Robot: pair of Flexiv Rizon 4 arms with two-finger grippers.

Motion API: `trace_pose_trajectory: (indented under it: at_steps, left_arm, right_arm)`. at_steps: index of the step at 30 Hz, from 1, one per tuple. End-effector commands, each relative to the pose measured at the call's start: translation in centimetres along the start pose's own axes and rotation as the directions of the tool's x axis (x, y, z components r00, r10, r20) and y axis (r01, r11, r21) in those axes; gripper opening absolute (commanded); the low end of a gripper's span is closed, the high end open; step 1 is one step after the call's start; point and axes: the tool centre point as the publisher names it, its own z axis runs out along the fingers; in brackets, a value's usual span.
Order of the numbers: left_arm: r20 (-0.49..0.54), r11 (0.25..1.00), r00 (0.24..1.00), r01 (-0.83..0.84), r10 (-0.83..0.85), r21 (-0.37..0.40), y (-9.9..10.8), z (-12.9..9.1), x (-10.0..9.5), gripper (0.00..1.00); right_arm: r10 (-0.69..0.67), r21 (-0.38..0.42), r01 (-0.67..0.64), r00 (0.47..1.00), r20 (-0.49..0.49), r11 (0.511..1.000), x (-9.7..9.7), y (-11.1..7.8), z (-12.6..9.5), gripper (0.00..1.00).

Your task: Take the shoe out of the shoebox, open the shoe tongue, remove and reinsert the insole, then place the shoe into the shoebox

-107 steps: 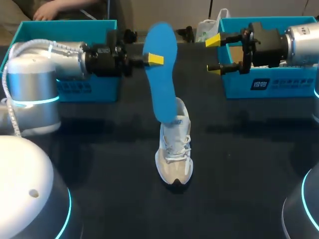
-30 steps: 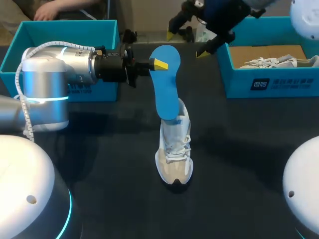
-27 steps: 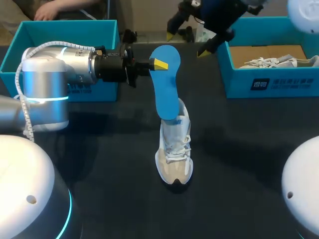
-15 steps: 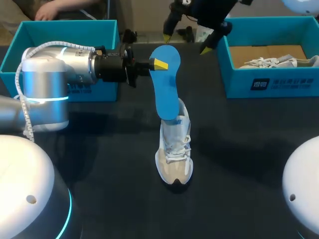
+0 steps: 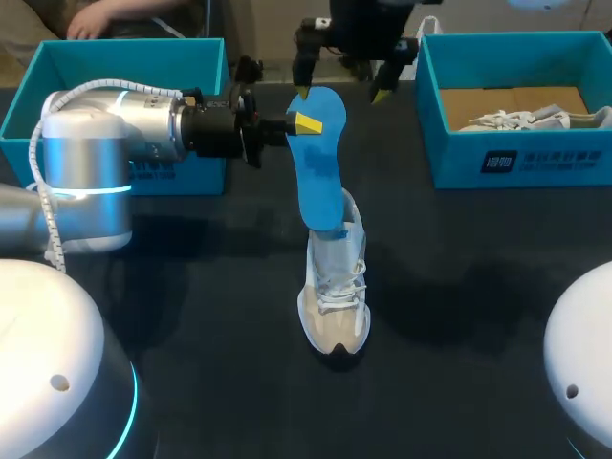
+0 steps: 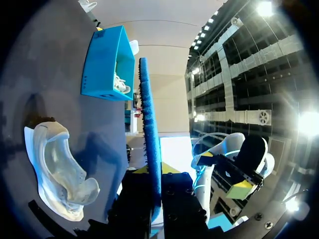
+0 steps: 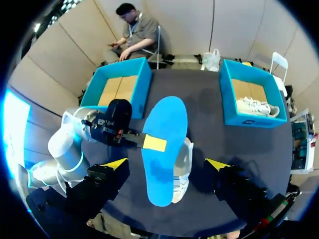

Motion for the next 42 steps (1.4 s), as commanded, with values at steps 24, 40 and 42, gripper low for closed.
trace_pose_trajectory:
  at_steps: [24, 40, 42]
  left_arm:
    - [0.002, 1.0, 1.0, 0.0, 0.0, -0.002, -0.05, 0.01, -0.03, 0.0]
    - [0.002, 1.0, 1.0, 0.0, 0.0, -0.002, -0.05, 0.01, -0.03, 0.0]
    - [0.002, 1.0, 1.0, 0.0, 0.0, -0.002, -0.05, 0.01, -0.03, 0.0]
  right_arm:
    - [-0.014, 0.0, 0.014, 0.986, 0.164, 1.0, 2.11, -0.03, 1.17, 1.0]
    - [-0.014, 0.0, 0.014, 0.986, 0.164, 1.0, 2.11, -0.03, 1.17, 1.0]
    - [-0.014, 0.0, 0.014, 0.986, 0.164, 1.0, 2.11, -0.03, 1.17, 1.0]
